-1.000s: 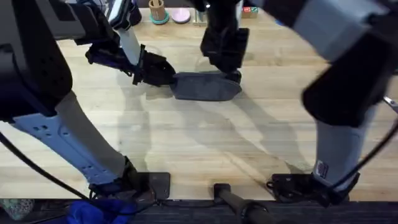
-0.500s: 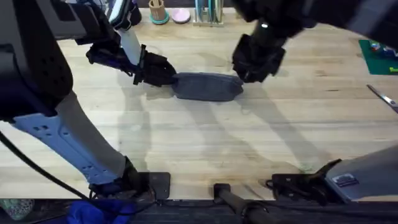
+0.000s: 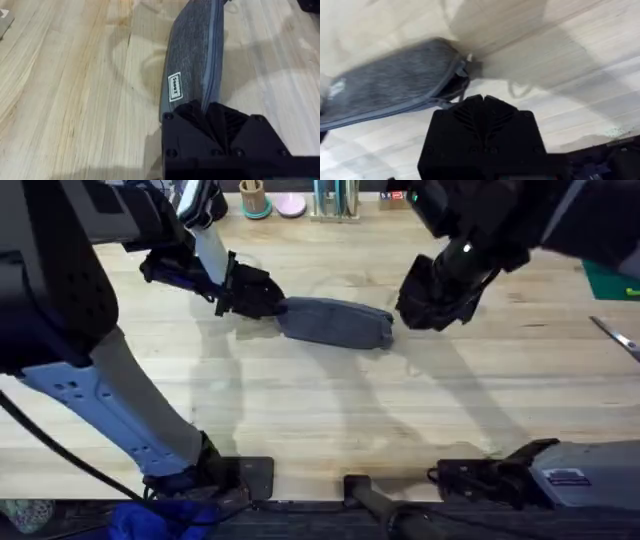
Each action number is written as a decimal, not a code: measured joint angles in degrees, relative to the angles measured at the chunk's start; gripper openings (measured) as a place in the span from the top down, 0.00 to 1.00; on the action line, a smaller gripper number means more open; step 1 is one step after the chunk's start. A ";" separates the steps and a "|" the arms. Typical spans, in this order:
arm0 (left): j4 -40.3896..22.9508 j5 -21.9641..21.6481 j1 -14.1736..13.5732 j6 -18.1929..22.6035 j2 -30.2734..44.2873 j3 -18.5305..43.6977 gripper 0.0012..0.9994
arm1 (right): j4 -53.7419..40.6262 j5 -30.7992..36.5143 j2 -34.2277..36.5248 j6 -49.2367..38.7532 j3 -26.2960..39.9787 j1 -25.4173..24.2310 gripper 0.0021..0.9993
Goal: Unzip the bag, pick up the pens from the table one at a time and place them inside, then zip the bag closed.
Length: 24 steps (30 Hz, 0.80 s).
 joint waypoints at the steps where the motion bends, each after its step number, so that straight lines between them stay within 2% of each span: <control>1: 0.00 0.00 -0.01 0.00 0.01 0.00 0.96 | 0.54 -0.35 -0.01 -0.33 -0.94 -0.02 0.97; 7: 0.00 0.00 0.00 0.00 0.00 0.00 0.96 | 1.27 -2.52 0.00 -2.05 -4.06 -1.23 0.97; 22: 0.09 0.00 0.00 0.00 0.02 0.00 0.96 | 3.43 -4.49 0.00 -9.80 -4.34 -2.20 0.97; 24: 0.10 0.00 0.00 0.00 0.01 0.00 0.96 | 3.30 -4.59 -0.08 -10.84 -4.34 -2.20 0.74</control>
